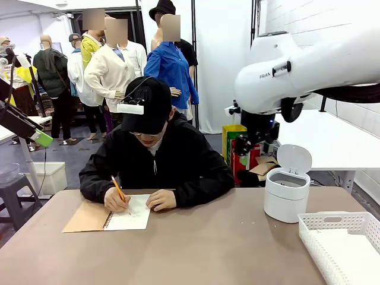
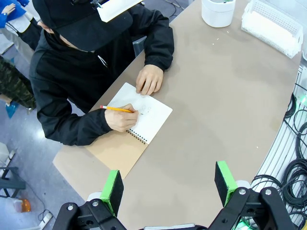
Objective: Sort the paper based on its condition.
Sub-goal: If a person hands you a paper, place it in the Organizing basket , and if it's crumpled, put it in the Trash can.
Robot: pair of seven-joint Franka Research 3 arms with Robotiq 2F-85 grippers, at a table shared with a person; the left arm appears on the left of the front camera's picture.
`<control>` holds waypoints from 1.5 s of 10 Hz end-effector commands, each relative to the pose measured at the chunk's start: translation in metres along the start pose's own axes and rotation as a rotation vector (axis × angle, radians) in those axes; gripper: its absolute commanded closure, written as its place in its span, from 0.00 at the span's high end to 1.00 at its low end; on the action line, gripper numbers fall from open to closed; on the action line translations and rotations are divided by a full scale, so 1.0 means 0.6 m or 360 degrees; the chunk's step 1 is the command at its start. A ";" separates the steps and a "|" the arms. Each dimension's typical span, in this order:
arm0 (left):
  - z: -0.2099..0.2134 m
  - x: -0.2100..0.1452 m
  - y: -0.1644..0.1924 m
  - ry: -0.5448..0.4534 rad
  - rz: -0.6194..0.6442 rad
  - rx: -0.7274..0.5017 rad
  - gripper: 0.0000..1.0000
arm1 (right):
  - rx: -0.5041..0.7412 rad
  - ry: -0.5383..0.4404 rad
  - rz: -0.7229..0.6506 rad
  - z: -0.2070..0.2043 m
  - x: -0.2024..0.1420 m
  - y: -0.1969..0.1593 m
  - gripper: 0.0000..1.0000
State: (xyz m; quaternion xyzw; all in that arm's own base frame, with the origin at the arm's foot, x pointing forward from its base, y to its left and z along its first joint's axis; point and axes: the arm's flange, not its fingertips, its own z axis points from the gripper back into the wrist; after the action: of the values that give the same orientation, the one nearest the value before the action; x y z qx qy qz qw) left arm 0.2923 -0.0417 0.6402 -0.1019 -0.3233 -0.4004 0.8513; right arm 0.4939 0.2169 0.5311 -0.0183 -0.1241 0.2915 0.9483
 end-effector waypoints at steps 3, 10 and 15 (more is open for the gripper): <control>0.001 -0.001 0.002 -0.0005 0.0008 -0.0001 1.00 | 0.0360 -0.0311 0.0320 0.026 0.006 0.044 1.00; 0.001 -0.001 0.002 -0.0005 0.0008 -0.0001 1.00 | 0.0533 -0.0603 0.0408 0.111 -0.053 0.112 1.00; 0.001 -0.001 0.002 -0.0005 0.0008 -0.0001 1.00 | 0.0512 -0.0531 0.0351 0.126 -0.031 0.111 1.00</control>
State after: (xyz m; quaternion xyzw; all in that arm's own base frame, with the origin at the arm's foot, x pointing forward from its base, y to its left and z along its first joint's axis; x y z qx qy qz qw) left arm 0.2923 -0.0417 0.6402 -0.1019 -0.3233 -0.4004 0.8513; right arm 0.4212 0.2567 0.5922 0.1655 -0.2301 0.4153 0.8644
